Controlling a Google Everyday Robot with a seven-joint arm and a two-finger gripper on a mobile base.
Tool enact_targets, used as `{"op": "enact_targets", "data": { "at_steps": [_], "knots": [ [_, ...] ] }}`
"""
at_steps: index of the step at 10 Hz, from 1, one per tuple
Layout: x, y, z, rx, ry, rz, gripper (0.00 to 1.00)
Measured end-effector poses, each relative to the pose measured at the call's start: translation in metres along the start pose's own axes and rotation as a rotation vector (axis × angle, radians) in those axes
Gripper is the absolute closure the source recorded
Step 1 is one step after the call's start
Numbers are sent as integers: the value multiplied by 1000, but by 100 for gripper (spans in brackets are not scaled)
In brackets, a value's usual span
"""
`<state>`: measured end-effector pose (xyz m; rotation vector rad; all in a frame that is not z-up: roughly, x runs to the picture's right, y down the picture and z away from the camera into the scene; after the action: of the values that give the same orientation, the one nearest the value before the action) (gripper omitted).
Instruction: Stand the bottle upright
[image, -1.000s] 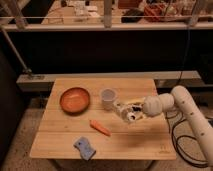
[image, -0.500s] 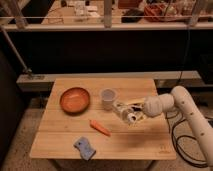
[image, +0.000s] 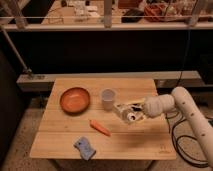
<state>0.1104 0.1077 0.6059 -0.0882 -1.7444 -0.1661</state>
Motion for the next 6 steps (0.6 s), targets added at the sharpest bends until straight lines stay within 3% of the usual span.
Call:
{"op": "enact_targets", "data": {
  "at_steps": [6],
  "knots": [
    [3,2,-5,17,53,83,100]
  ]
}}
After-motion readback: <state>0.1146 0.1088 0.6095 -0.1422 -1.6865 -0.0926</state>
